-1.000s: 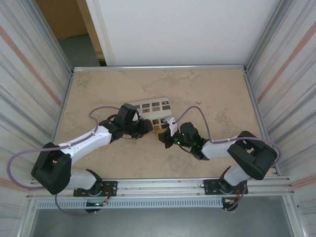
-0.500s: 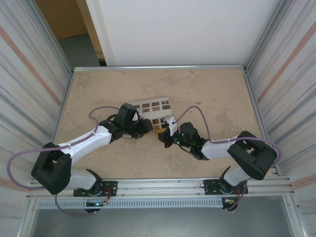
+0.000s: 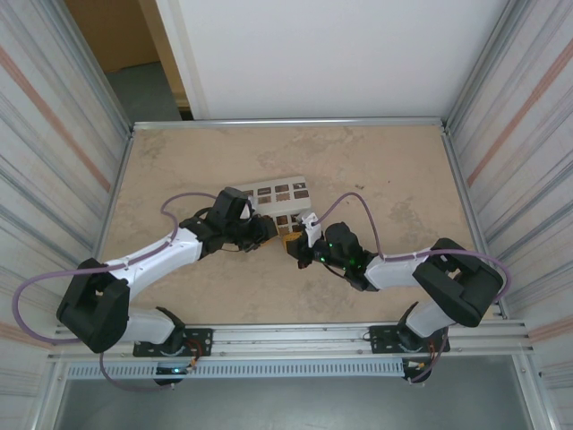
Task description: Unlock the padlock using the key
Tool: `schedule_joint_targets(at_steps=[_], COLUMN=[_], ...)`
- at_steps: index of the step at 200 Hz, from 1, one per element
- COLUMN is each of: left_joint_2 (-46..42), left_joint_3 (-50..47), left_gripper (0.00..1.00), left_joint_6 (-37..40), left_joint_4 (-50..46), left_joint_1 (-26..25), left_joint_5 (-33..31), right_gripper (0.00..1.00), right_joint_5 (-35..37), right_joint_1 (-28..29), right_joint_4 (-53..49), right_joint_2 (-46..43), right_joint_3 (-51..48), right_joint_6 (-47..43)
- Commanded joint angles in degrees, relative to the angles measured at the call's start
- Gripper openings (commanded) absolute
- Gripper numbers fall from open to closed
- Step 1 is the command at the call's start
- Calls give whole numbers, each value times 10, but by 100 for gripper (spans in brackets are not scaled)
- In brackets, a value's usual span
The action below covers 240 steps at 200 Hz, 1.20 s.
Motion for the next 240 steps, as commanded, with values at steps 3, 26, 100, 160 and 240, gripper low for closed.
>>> schedule_joint_targets(at_steps=[3, 26, 100, 160, 240], left_joint_2=[-14, -14, -15, -14, -8], left_joint_3=[10, 10, 11, 14, 16], left_gripper=[14, 14, 14, 14, 14], left_joint_6=[-8, -8, -9, -10, -14], left_joint_4=[25, 25, 25, 22, 25], left_joint_1=[-7, -7, -8, -11, -16], left_joint_5=[23, 23, 28, 37, 35], right_gripper=[0, 0, 0, 0, 0], right_joint_5=[6, 7, 25, 27, -13], right_joint_1=[6, 9, 9, 10, 10], right_joint_4=[25, 25, 32, 70, 80], right_joint_2=[-18, -23, -21, 0, 15], right_joint_3=[8, 6, -1, 7, 37], right_joint_6=[-14, -16, -19, -18, -15])
